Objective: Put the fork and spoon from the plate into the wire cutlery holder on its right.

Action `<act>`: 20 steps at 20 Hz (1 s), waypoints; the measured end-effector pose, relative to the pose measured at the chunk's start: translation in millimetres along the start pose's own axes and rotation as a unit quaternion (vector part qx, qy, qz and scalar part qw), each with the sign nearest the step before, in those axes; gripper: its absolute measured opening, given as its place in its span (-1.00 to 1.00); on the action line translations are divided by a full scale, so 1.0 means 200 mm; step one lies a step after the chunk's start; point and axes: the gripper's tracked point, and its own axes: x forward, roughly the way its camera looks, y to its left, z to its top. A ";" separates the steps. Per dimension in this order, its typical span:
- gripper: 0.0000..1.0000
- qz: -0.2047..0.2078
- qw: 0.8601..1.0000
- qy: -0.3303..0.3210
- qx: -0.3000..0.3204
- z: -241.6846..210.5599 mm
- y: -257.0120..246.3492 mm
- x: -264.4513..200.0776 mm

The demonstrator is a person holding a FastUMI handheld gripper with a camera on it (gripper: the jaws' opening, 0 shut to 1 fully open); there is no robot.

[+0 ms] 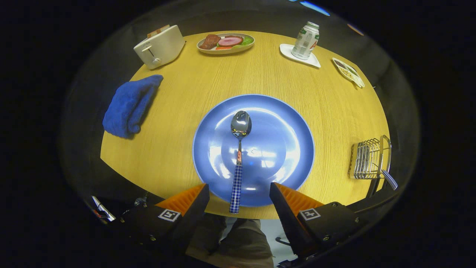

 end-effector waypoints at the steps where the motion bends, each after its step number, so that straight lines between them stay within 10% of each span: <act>1: 1.00 -0.001 1.000 0.004 0.000 -0.01 0.00 0.01; 7: 0.57 0.006 1.000 0.025 -0.004 0.00 0.01 0.10; 10: -0.44 0.002 0.999 0.050 -0.011 -0.04 0.00 0.11; 15: -0.44 -0.001 0.996 0.081 -0.024 -0.09 -0.01 0.15; 17: -0.86 0.003 0.995 0.091 -0.030 -0.08 -0.01 0.12; 20: -0.86 0.004 0.994 0.096 -0.045 -0.07 -0.04 0.12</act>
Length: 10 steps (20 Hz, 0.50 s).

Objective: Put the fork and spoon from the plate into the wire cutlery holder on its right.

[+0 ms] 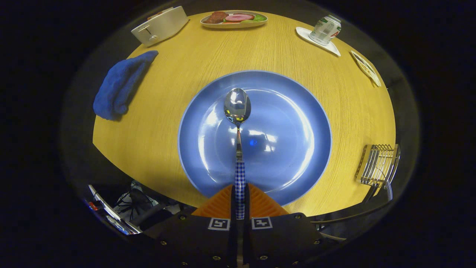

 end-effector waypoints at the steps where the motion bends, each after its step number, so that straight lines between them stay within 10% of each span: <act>1: -0.86 -0.003 1.000 -0.001 -0.003 0.00 -0.02 -0.02; 10: -0.86 -0.021 0.997 0.036 -0.063 -0.10 -0.27 -0.30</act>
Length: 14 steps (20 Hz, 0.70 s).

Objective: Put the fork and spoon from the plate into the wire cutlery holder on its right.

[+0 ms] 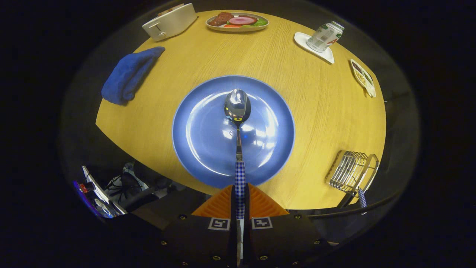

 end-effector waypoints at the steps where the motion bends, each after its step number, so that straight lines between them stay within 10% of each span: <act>1: -0.86 -0.002 1.000 0.007 -0.007 -0.03 -0.05 -0.04; 14: -0.87 -0.056 0.995 0.081 -0.026 -0.41 -0.71 -0.52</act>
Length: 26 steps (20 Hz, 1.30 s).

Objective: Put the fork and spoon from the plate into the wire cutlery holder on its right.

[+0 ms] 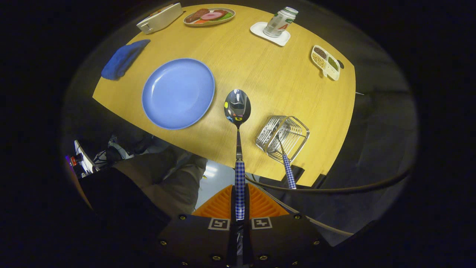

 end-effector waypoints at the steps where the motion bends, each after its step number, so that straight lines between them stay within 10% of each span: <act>1: -0.87 -0.001 1.000 0.003 0.001 -0.02 -0.03 -0.01; 16: -0.87 -0.022 0.995 0.092 -0.012 -0.37 -0.58 -0.06; 26: -0.87 -0.023 0.983 0.151 -0.105 -0.17 -0.70 0.07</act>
